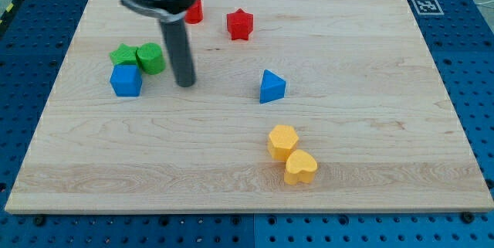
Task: Move the blue triangle towards the blue cube
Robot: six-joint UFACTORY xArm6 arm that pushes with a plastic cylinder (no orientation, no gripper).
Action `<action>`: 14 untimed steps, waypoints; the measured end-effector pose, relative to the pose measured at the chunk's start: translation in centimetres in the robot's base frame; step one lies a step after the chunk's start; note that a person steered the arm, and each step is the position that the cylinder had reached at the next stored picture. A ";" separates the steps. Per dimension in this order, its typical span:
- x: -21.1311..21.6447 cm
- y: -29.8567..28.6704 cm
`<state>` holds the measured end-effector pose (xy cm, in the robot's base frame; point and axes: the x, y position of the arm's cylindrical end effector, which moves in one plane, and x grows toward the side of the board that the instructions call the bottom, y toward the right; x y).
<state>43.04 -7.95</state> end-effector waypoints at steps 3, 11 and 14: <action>6.5 14.3; 3.9 5.0; 5.3 -1.9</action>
<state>48.30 -9.83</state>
